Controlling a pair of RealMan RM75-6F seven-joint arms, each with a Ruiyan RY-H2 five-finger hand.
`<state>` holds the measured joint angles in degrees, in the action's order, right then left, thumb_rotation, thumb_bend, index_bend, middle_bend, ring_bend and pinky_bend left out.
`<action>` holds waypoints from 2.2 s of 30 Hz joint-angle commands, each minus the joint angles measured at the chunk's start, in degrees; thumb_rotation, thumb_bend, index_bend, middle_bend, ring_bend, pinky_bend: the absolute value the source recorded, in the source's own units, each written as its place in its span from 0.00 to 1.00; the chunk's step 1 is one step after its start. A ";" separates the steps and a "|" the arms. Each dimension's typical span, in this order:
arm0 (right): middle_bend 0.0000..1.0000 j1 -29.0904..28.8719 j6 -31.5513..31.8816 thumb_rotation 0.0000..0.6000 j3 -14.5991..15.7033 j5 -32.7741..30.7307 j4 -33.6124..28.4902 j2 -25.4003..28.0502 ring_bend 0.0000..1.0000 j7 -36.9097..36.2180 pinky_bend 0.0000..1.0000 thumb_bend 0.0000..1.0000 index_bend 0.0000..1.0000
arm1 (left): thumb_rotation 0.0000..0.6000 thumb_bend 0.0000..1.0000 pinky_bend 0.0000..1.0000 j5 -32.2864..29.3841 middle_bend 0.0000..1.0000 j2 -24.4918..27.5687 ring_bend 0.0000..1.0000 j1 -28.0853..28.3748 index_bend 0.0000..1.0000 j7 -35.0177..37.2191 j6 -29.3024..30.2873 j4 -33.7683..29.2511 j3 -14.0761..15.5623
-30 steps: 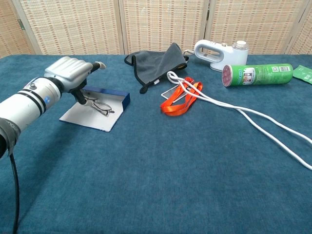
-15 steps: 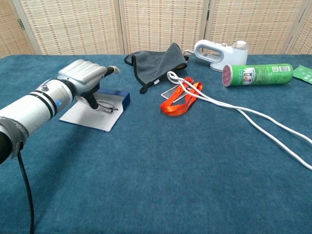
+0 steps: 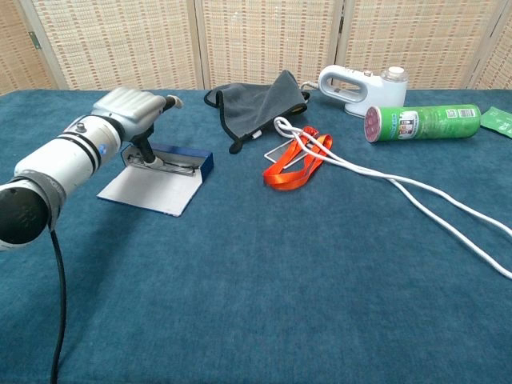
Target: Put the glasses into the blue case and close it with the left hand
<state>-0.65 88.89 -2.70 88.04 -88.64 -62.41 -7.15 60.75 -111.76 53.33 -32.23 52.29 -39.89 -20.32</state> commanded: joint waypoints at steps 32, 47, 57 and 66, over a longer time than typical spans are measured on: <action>0.34 -0.93 -0.27 1.00 -0.05 1.59 0.39 -0.77 0.26 -0.46 0.26 0.35 0.26 | 1.00 0.20 1.00 13.25 0.93 11.69 0.92 -12.56 0.24 10.48 12.28 -25.45 12.15; 0.34 -0.71 -0.07 1.00 0.09 1.44 0.30 -0.62 0.26 -0.36 0.26 0.35 0.26 | 1.00 0.20 1.00 13.12 0.93 7.70 0.92 -12.76 0.23 10.33 10.45 -20.13 12.30; 0.34 -0.63 -0.03 1.00 0.11 1.30 0.24 -0.57 0.26 -0.29 0.26 0.35 0.26 | 1.00 0.20 1.00 13.19 0.93 6.57 0.92 -12.63 0.22 10.17 9.69 -18.83 11.85; 0.34 -0.46 0.11 1.00 0.13 1.14 0.44 -0.55 0.26 -0.52 0.26 0.35 0.26 | 1.00 0.20 1.00 12.84 0.93 5.41 0.92 -12.17 0.22 10.38 8.82 -17.01 11.05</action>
<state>-1.12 89.00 -2.57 89.20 -88.21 -62.96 -7.66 73.57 -106.26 41.11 -21.92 61.15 -57.04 -9.22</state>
